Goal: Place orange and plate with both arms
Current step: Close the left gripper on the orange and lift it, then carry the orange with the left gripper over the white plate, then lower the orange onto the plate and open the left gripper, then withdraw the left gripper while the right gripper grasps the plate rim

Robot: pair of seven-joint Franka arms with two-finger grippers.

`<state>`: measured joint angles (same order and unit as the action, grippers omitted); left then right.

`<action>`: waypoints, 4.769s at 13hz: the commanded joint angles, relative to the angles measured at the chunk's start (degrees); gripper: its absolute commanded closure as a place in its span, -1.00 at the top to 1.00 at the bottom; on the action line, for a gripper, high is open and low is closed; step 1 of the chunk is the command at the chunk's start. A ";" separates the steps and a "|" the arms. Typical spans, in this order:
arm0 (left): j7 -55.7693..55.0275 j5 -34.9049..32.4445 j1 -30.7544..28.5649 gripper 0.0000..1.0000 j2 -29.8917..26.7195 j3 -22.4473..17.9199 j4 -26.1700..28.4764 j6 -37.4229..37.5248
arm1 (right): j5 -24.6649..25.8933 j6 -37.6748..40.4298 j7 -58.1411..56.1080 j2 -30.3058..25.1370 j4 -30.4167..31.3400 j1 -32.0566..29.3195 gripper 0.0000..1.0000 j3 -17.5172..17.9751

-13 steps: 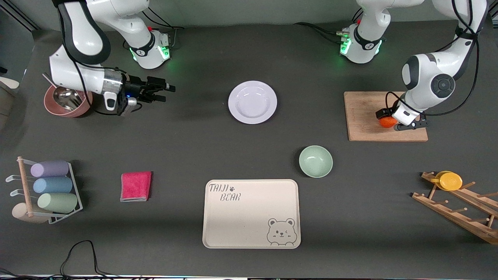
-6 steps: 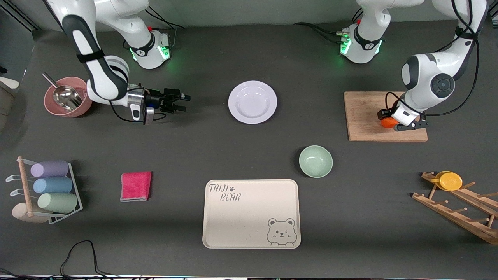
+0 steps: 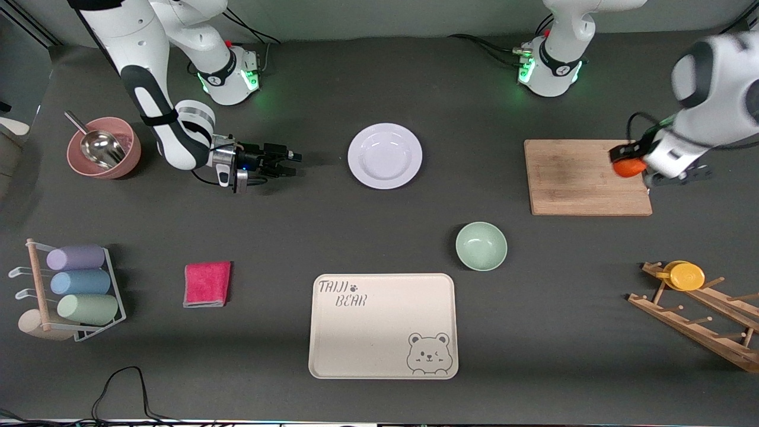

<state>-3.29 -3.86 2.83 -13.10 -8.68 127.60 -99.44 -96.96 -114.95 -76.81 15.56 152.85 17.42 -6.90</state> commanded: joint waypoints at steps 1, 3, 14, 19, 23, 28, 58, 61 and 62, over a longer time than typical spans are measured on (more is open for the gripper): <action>-1.28 -0.71 0.59 -1.00 1.15 1.64 -17.15 18.61 | -2.44 0.52 -2.37 2.45 -1.68 0.77 1.00 0.13; -1.36 -0.45 0.77 -1.00 1.50 2.79 -24.99 25.84 | -2.44 0.60 -2.82 2.98 -1.86 0.86 1.00 0.13; -53.43 11.16 2.78 -1.00 15.10 36.69 -26.35 6.66 | -2.35 0.69 -2.73 3.51 -1.86 0.86 -0.08 0.13; -72.62 8.62 15.86 -1.00 27.76 38.21 -24.59 -8.82 | -2.35 1.21 -2.90 3.60 -1.86 0.86 -0.32 0.13; -77.47 7.20 22.82 -1.00 30.59 38.21 -17.14 -21.29 | -2.35 3.59 -5.80 5.71 -2.12 0.77 -0.32 0.04; -83.36 0.45 26.78 -1.00 38.13 38.12 -15.27 -31.24 | -2.35 3.59 -6.51 6.41 -2.30 0.77 -0.32 0.04; -50.05 2.80 15.01 1.00 23.32 20.86 -19.67 -7.99 | -10.69 3.59 -9.58 10.36 -4.40 5.07 -0.31 1.89; -29.83 2.89 15.01 1.00 17.95 7.23 -19.40 -0.70 | -15.86 3.59 -9.58 11.86 -5.98 9.45 -0.31 2.24; -23.06 2.89 15.01 1.00 16.72 2.84 -19.49 1.07 | -18.59 3.59 -9.58 12.12 -6.60 11.30 -0.31 2.33</action>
<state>-36.80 -2.15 16.84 6.89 0.31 107.15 -101.48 -110.86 -111.47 -84.72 25.42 148.22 25.31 -4.75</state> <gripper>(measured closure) 0.000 0.652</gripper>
